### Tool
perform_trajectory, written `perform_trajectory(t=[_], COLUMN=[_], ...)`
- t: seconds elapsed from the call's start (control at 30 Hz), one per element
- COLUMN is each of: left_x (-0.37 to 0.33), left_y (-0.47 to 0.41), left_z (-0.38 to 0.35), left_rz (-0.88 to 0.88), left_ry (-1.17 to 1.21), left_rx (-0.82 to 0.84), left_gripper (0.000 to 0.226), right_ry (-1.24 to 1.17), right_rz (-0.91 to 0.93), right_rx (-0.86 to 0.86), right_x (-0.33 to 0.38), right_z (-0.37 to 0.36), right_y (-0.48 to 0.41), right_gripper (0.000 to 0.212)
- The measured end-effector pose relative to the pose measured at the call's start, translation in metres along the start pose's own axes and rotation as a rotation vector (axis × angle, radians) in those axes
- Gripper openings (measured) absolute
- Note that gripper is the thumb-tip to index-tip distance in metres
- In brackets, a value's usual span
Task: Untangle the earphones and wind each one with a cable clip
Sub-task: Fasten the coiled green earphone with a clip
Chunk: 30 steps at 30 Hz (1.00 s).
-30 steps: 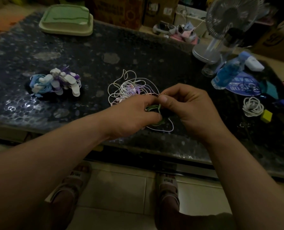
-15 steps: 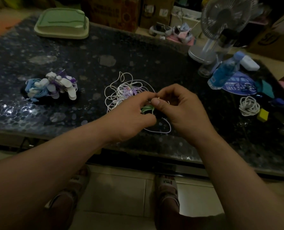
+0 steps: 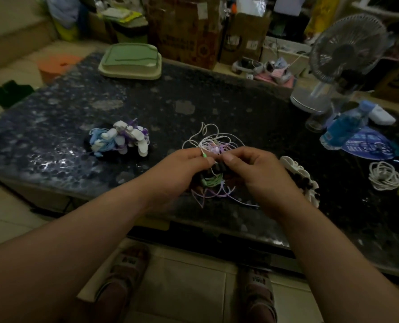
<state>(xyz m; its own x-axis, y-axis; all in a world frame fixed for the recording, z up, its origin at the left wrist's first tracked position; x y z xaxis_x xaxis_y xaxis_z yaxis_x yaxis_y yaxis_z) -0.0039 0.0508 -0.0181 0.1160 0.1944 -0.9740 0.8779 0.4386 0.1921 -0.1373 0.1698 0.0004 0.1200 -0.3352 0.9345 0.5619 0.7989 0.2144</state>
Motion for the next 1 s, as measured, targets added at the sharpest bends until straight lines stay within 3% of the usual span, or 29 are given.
perform_trajectory(t=[0.3, 0.5, 0.67, 0.77, 1.0], left_x=[0.004, 0.003, 0.003, 0.001, 0.007], left_y=[0.012, 0.022, 0.025, 0.027, 0.024], left_z=[0.061, 0.097, 0.119, 0.129, 0.137], left_rz=[0.01, 0.055, 0.016, -0.003, -0.005], left_ry=[-0.015, 0.091, 0.111, 0.109, 0.092], left_rx=[-0.259, -0.31, -0.35, -0.396, -0.406], left_gripper=[0.015, 0.025, 0.022, 0.022, 0.018], right_ry=[-0.039, -0.243, -0.162, -0.16, -0.082], right_rz=[0.01, -0.04, -0.004, -0.073, -0.121], right_rx=[0.094, 0.104, 0.133, 0.265, 0.329], right_x=[0.02, 0.031, 0.037, 0.033, 0.03], right_z=[-0.065, -0.103, -0.123, -0.132, -0.129], right_y=[-0.017, -0.031, -0.037, -0.04, -0.041], right_gripper=[0.022, 0.024, 0.032, 0.043, 0.023])
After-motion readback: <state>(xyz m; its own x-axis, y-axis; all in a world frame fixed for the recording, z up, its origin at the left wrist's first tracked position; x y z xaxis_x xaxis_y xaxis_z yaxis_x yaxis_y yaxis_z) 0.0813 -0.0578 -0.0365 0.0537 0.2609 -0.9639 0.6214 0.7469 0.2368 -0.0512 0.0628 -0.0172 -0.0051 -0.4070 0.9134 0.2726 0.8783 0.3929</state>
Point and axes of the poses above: each hand's wrist, its own y-axis away from the middle knuckle, its own z-axis out of the back of the hand, x = y × z, the point moved 3 cm from there along -y, towards the middle knuckle, and after that the axes turned 4 degrees about -z, right-handed, at the moved point
